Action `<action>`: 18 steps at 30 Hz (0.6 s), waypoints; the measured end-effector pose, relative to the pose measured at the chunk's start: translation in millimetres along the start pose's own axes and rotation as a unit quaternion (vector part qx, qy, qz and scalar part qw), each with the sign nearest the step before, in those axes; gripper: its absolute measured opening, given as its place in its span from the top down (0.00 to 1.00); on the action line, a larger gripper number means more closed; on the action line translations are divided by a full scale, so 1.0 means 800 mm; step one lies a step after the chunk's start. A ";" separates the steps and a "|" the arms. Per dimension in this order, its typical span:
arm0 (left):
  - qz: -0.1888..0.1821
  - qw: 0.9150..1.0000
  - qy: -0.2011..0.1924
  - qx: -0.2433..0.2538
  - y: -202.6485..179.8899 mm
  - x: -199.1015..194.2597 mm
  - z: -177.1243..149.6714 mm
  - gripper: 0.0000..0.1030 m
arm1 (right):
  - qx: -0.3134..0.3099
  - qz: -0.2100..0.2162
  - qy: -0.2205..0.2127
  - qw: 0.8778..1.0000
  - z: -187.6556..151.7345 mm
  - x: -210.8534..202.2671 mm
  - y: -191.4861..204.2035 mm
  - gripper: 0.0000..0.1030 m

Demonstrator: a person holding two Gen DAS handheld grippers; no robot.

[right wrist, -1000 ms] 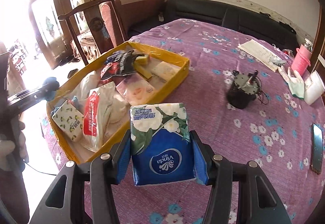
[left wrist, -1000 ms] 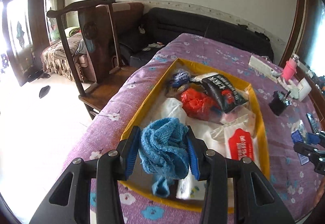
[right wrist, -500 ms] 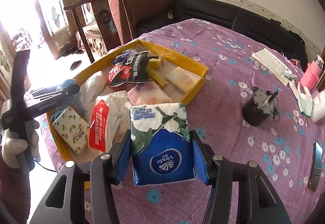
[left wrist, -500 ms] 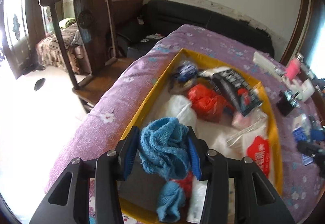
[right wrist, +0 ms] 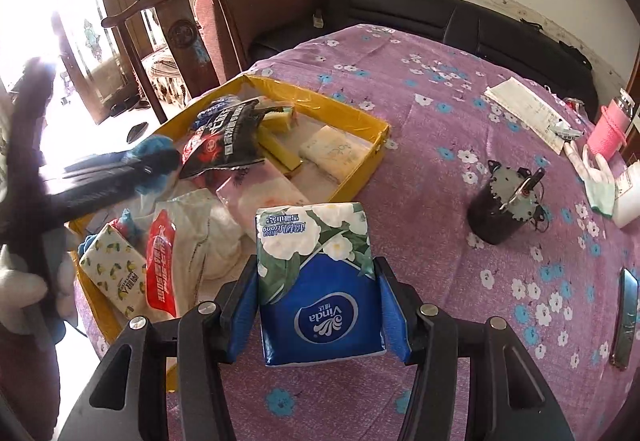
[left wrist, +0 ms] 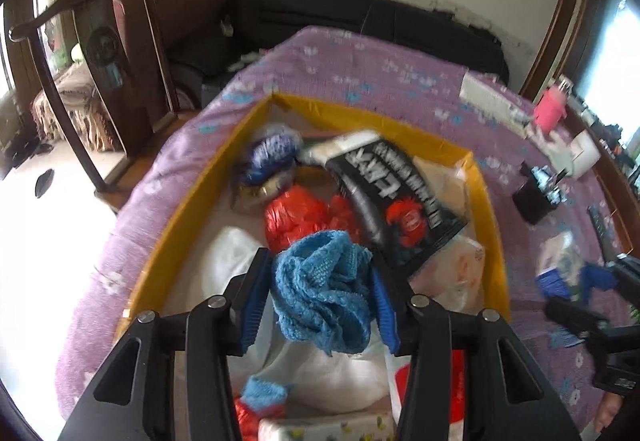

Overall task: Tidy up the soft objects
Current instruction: 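Open the left tool to drop the cloth while the right tool releases the tissue pack into the tray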

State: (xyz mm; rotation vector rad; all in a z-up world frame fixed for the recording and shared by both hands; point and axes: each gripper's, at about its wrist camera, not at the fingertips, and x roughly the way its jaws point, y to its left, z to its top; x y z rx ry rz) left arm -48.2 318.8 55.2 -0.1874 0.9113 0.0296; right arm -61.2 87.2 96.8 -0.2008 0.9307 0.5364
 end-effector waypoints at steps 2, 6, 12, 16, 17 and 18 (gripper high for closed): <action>-0.003 1.000 0.019 -0.011 0.003 0.009 -0.003 0.34 | -0.003 -0.001 -0.003 1.000 0.006 -0.002 -0.001 0.43; -0.033 0.998 0.009 -0.045 0.018 -0.004 -0.005 0.15 | -0.011 -0.004 -0.004 1.000 0.026 0.005 0.000 0.43; -0.051 0.996 -0.024 -0.063 0.031 -0.043 -0.015 0.15 | 0.000 -0.006 0.005 1.000 0.069 0.037 -0.012 0.43; -0.062 0.994 -0.050 -0.073 0.038 -0.072 -0.032 0.15 | 0.020 0.012 0.017 1.000 0.113 0.070 -0.024 0.43; -0.067 0.993 -0.057 -0.075 0.039 -0.079 -0.037 0.14 | 0.024 0.015 0.022 0.999 0.123 0.079 -0.026 0.43; -0.071 0.993 -0.064 -0.076 0.041 -0.086 -0.043 0.14 | 0.029 0.018 0.029 0.999 0.134 0.091 -0.027 0.43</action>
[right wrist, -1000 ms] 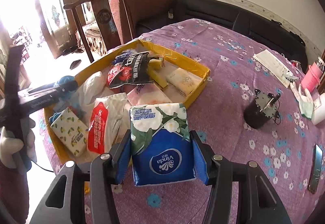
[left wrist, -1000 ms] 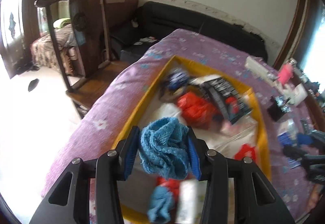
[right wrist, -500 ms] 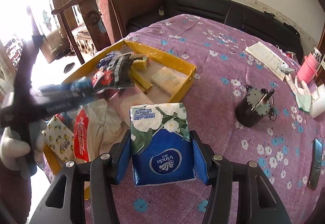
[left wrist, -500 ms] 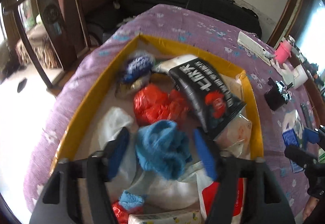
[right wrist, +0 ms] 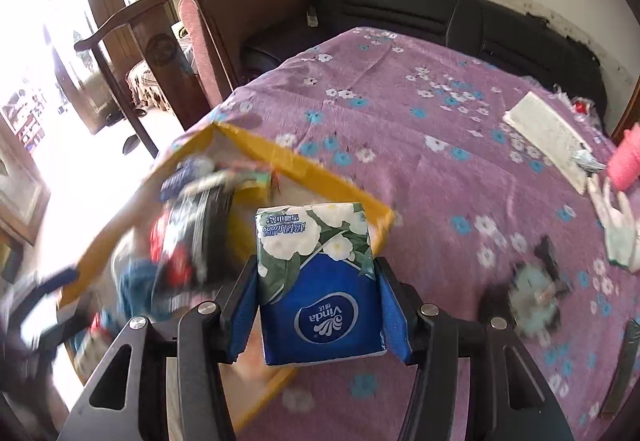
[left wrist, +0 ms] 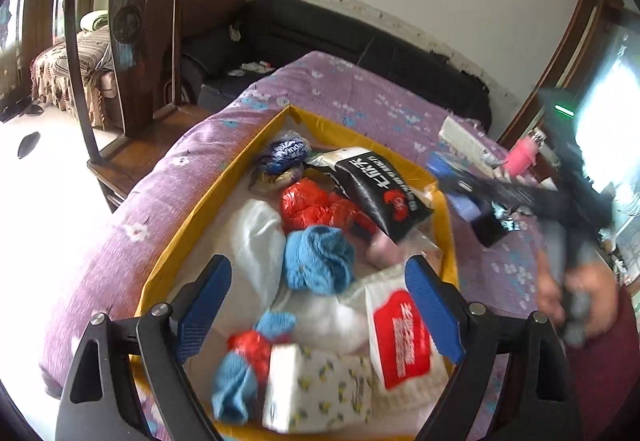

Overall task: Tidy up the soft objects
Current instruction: 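Open the left tool to drop the cloth while the right tool releases the tissue pack into the tray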

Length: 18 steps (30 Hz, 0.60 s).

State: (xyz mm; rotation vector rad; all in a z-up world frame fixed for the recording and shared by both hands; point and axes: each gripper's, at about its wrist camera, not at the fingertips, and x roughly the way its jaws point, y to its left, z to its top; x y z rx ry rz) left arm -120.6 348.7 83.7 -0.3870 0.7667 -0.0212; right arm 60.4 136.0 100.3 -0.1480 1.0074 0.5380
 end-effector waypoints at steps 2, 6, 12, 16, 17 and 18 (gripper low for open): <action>-0.007 1.000 -0.005 0.000 0.003 -0.007 -0.006 0.13 | 0.004 0.005 0.016 1.000 0.015 0.019 0.001 0.43; -0.017 1.000 -0.011 -0.002 0.016 -0.012 -0.010 0.13 | 0.002 0.014 0.045 0.999 0.032 0.056 0.010 0.43; -0.014 1.000 -0.020 -0.009 0.033 -0.009 -0.009 0.13 | 0.002 0.004 0.059 0.998 0.048 0.098 0.026 0.42; -0.013 1.000 -0.016 -0.012 0.042 -0.006 -0.010 0.13 | 0.012 0.012 0.050 0.999 0.049 0.096 0.027 0.25; -0.013 1.000 -0.017 -0.012 0.044 -0.007 -0.010 0.13 | 0.016 0.013 0.037 0.999 0.050 0.086 0.026 0.25; -0.012 1.000 -0.018 -0.013 0.047 -0.007 -0.010 0.13 | 0.018 0.015 0.022 1.000 0.052 0.074 0.025 0.25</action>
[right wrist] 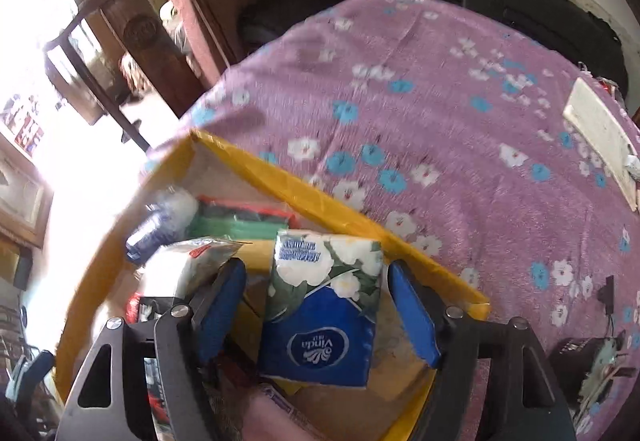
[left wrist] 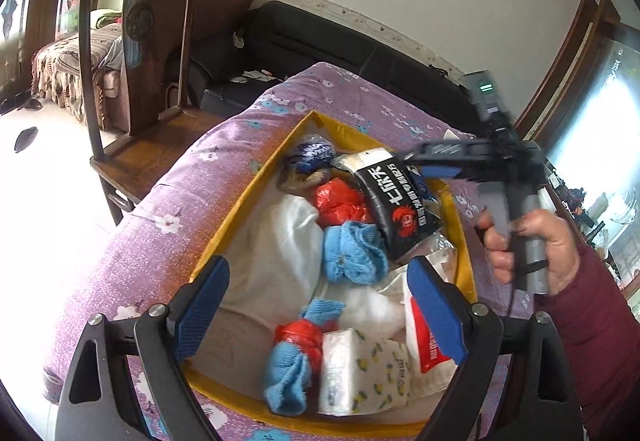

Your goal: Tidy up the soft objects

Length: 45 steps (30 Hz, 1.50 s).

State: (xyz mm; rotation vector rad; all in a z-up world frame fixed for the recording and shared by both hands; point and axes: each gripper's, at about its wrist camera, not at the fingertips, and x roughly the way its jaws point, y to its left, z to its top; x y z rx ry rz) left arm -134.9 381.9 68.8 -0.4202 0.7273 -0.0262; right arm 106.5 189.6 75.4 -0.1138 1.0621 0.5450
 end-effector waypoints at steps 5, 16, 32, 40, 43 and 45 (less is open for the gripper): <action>0.004 1.000 -0.005 -0.013 0.016 -0.001 -0.001 0.13 | -0.018 0.040 -0.040 0.998 -0.014 -0.064 0.020 0.25; 0.004 1.000 -0.009 -0.014 0.011 -0.007 -0.003 0.13 | 0.011 0.182 0.048 0.982 -0.020 -0.009 0.054 0.42; 0.047 0.999 -0.023 0.003 -0.026 -0.033 -0.016 0.12 | -0.017 -0.012 -0.086 0.996 -0.114 -0.141 0.015 0.19; 0.068 0.994 -0.062 0.059 -0.106 -0.060 -0.042 0.12 | -0.034 -0.175 -0.096 0.979 -0.216 -0.161 -0.010 0.16; 0.092 0.989 -0.092 0.072 -0.133 -0.075 -0.051 0.08 | -0.021 -0.184 -0.114 0.976 -0.244 -0.183 -0.023 0.12; 0.108 0.985 -0.115 0.076 -0.149 -0.085 -0.056 0.05 | -0.018 -0.189 -0.125 0.974 -0.261 -0.195 -0.031 0.11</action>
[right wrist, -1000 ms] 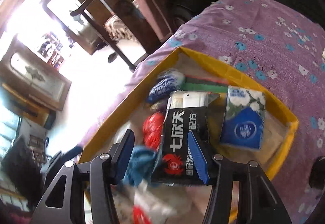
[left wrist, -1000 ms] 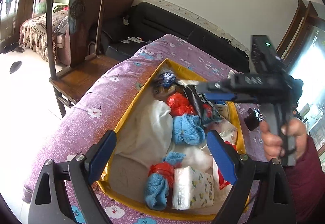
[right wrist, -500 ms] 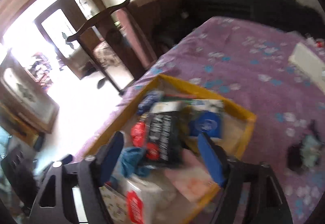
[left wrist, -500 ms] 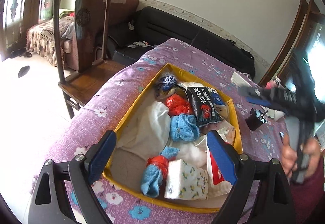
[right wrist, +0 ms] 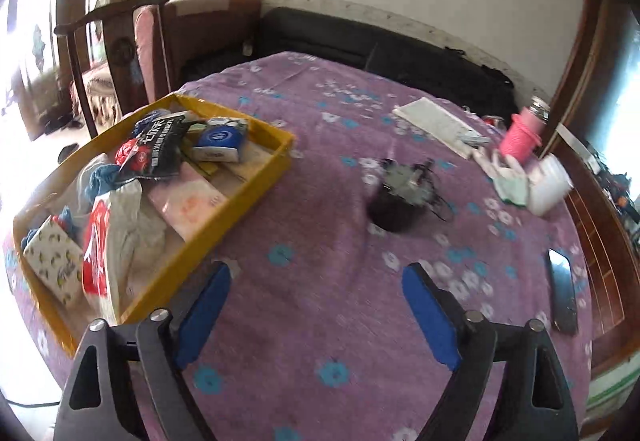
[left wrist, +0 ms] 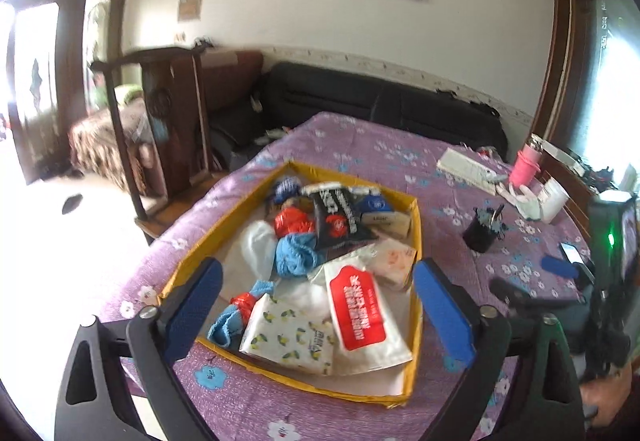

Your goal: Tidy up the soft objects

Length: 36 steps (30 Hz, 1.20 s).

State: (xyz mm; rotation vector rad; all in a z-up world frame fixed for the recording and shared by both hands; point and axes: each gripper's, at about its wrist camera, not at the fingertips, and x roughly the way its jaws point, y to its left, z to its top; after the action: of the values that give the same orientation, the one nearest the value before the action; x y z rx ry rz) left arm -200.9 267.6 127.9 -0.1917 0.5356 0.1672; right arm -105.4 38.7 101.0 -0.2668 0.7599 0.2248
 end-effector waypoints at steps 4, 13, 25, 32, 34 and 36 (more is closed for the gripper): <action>0.064 0.996 -0.064 0.010 -0.027 -0.031 -0.001 0.00 | -0.004 -0.015 -0.022 1.000 -0.025 -0.022 -0.011 0.11; 0.167 0.972 -0.165 -0.011 -0.063 -0.078 -0.022 0.00 | 0.024 0.002 -0.102 0.995 -0.063 -0.072 -0.045 0.04; 0.173 0.984 -0.045 -0.013 -0.055 -0.016 -0.022 0.00 | -0.046 0.007 -0.075 0.996 -0.080 -0.051 0.007 0.04; 0.178 0.984 -0.014 -0.016 -0.040 0.009 -0.030 0.00 | -0.074 0.030 -0.057 0.995 -0.071 -0.035 0.041 0.04; 0.178 0.984 -0.007 -0.017 -0.035 0.015 -0.030 0.00 | -0.079 0.031 -0.054 0.995 -0.068 -0.031 0.048 0.04; 0.178 0.984 0.002 -0.020 -0.028 0.021 -0.032 0.00 | -0.082 0.034 -0.051 0.995 -0.065 -0.028 0.054 0.04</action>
State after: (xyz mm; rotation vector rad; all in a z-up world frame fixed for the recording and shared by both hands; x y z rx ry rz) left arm -194.6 242.0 100.8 -0.1332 0.5681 0.5266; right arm -168.0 60.7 73.8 -0.3834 0.6496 0.3636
